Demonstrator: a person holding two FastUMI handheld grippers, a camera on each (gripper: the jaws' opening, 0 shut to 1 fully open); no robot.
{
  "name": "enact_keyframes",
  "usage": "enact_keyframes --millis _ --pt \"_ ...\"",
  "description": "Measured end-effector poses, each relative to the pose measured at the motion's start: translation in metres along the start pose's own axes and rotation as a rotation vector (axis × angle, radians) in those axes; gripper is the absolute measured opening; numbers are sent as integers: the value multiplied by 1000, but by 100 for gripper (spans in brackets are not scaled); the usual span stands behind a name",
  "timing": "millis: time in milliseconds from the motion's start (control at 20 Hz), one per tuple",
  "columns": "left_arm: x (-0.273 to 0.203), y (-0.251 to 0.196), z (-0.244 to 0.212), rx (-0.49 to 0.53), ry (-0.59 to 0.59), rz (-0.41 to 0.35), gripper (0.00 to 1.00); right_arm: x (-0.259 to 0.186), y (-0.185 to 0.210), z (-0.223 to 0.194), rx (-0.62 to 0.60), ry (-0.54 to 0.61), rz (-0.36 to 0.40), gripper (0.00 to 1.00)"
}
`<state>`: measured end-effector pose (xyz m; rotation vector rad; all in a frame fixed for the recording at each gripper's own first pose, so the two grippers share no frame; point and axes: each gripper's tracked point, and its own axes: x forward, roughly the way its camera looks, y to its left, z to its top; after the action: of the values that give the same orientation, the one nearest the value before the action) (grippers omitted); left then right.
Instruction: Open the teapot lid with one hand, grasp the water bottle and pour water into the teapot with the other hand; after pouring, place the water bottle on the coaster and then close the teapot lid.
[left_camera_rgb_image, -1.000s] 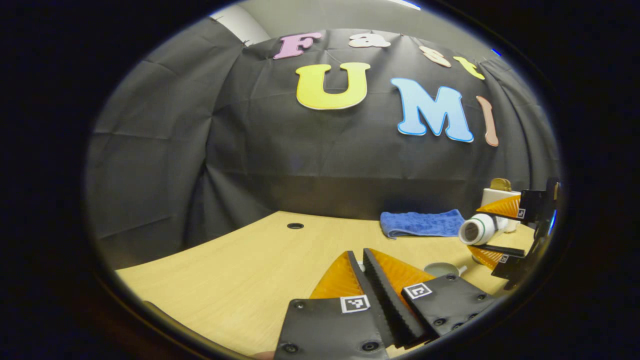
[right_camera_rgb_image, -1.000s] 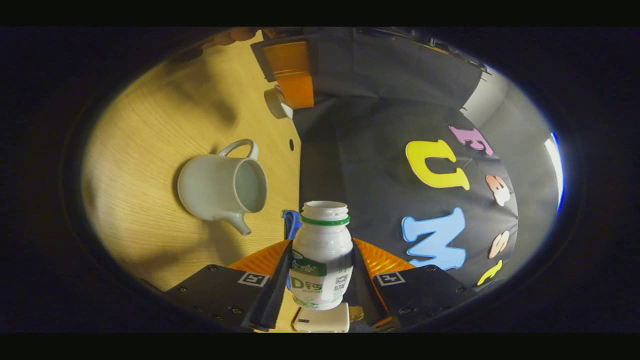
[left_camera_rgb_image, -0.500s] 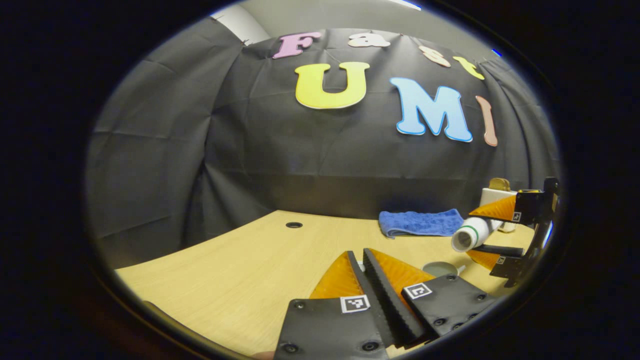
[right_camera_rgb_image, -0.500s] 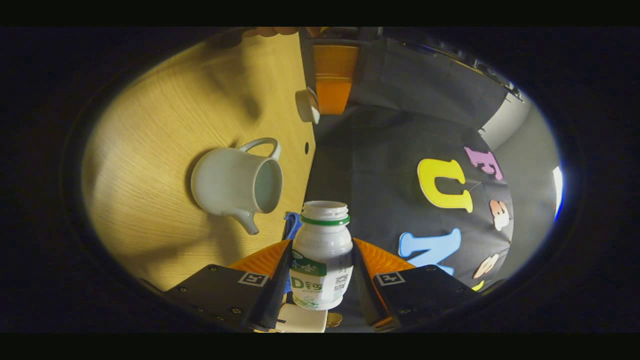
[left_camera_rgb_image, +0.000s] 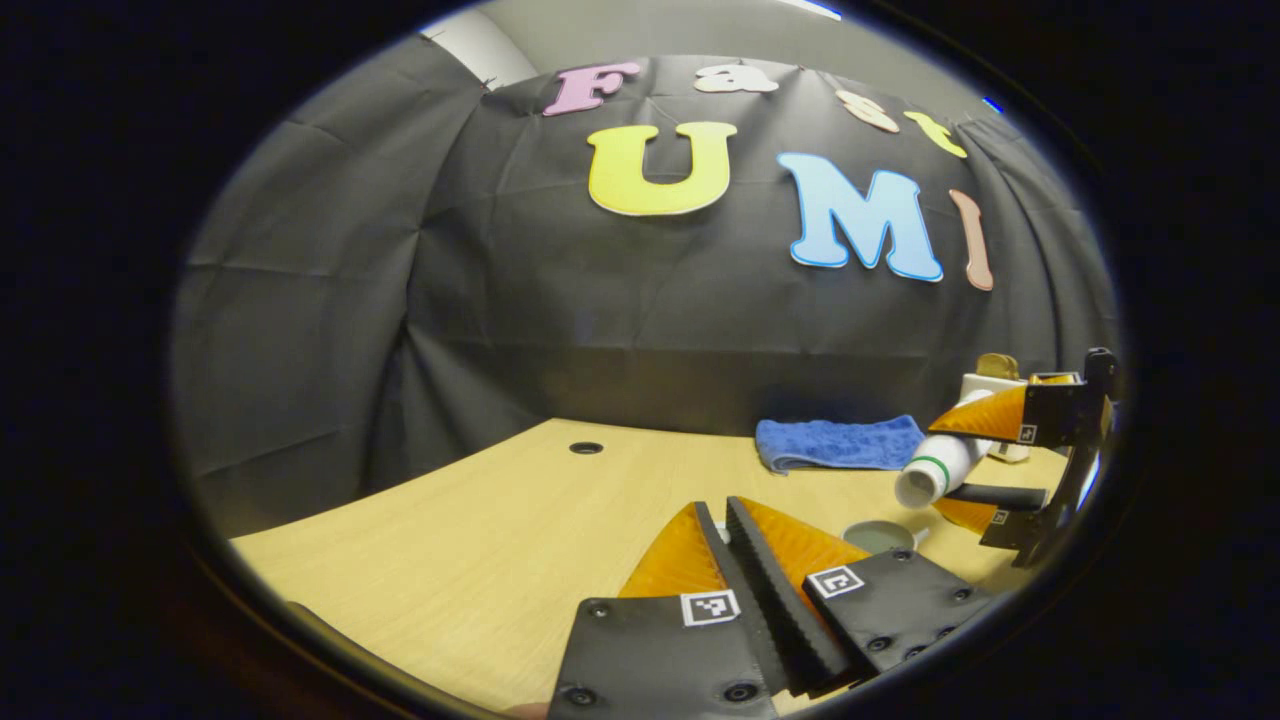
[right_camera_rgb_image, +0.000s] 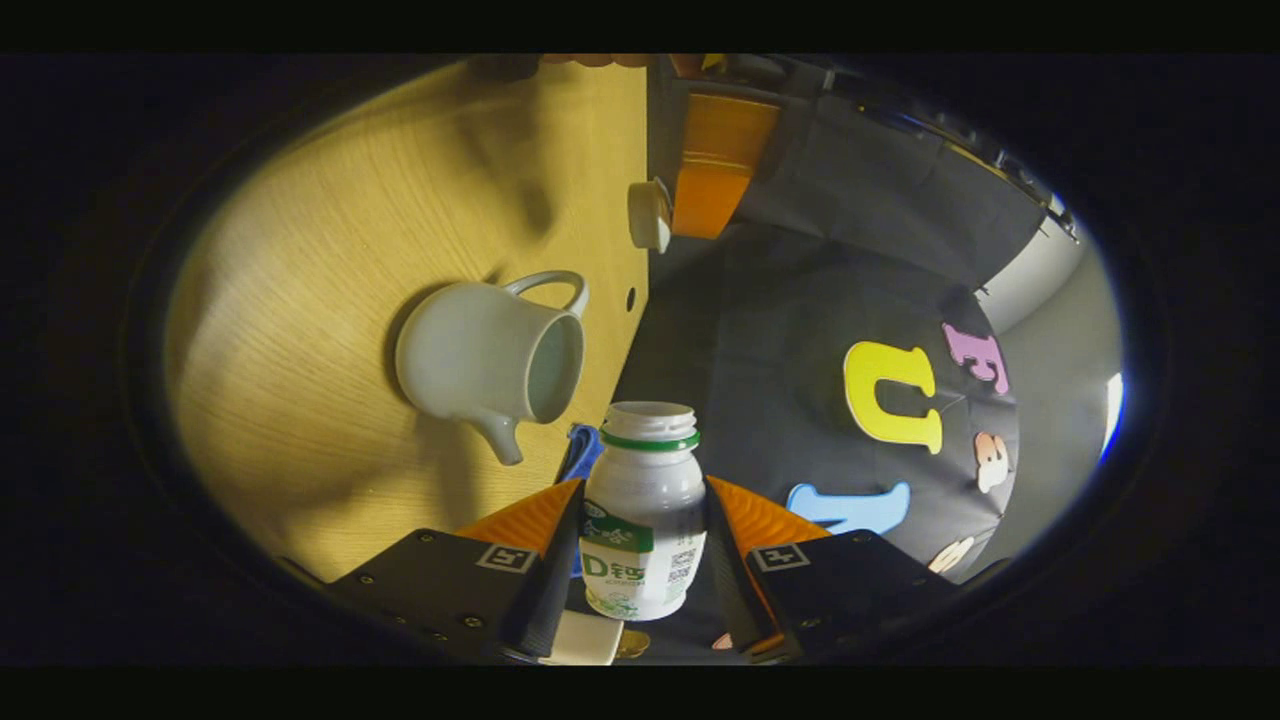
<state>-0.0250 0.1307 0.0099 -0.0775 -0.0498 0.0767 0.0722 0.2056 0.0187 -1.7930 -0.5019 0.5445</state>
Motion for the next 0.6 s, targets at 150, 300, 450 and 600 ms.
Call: enact_keyframes --millis 150,300,450,600 --pt "0 -1 -1 0 1 -1 12 0 -2 -1 -19 -8 3 63" --pt "0 1 1 -1 0 -1 12 0 -3 0 -27 -15 1 63" --pt "0 -1 0 3 2 -4 12 1 -6 1 -52 -16 -6 63" --pt "-1 0 1 3 -1 -5 12 3 -11 -1 -83 -19 -9 63"
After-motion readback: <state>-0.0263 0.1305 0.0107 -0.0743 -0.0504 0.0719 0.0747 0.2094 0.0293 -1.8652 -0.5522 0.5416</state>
